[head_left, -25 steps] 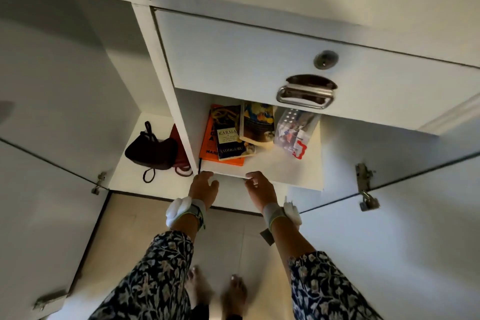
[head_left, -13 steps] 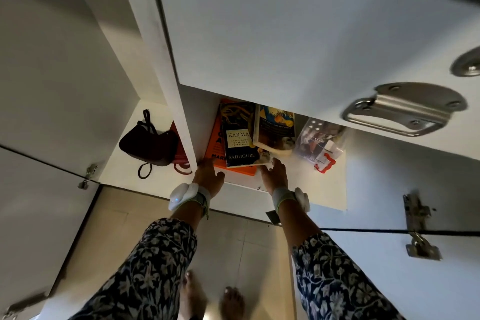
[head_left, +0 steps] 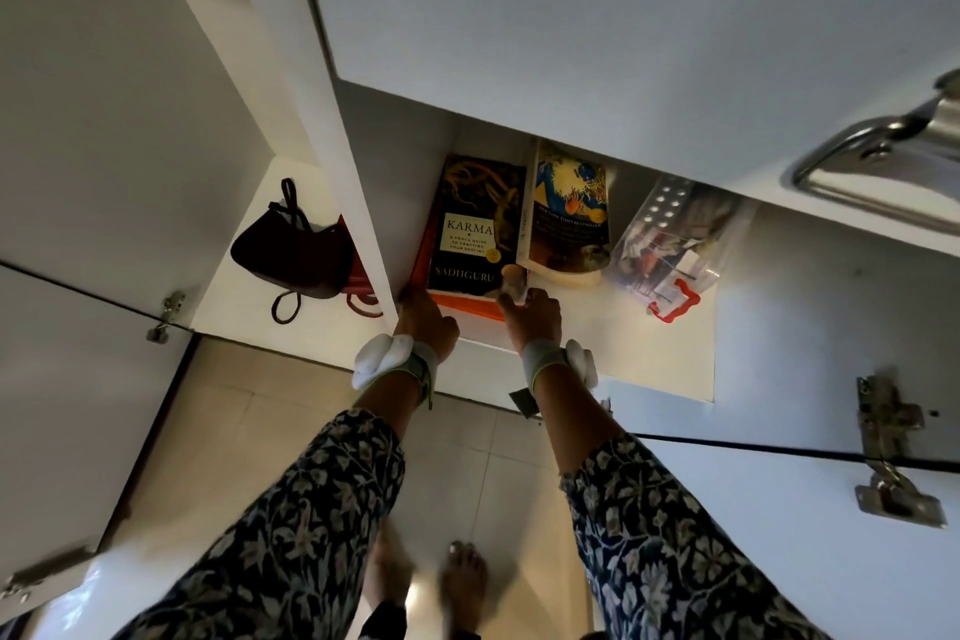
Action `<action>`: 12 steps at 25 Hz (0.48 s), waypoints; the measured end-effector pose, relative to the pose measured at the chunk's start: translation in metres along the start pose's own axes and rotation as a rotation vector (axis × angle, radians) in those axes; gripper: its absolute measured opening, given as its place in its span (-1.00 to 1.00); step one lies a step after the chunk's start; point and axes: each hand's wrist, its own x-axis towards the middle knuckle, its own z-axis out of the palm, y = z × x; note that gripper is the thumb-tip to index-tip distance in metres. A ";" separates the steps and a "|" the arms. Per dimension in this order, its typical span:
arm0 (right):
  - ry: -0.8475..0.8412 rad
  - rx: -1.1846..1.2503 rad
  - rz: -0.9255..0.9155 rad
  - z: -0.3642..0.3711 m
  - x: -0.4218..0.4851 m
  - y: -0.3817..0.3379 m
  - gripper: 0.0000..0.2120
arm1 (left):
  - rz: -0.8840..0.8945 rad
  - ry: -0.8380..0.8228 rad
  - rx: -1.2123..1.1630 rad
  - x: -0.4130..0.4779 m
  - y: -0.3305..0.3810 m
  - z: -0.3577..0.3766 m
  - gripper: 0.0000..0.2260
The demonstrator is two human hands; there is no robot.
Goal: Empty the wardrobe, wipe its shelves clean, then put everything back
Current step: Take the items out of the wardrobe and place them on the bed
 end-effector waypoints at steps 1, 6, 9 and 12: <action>-0.009 -0.009 0.004 0.000 0.003 0.003 -0.50 | 0.008 -0.008 0.009 0.000 0.000 0.000 -0.41; -0.022 0.246 0.041 -0.001 0.010 0.015 -0.52 | 0.005 -0.079 0.016 -0.003 0.004 -0.001 -0.31; -0.059 0.241 0.067 -0.014 0.013 0.021 -0.55 | 0.010 -0.130 -0.002 -0.013 0.011 0.009 -0.32; -0.037 0.197 0.073 -0.029 0.014 0.028 -0.55 | 0.042 -0.146 0.004 -0.024 0.012 0.022 -0.35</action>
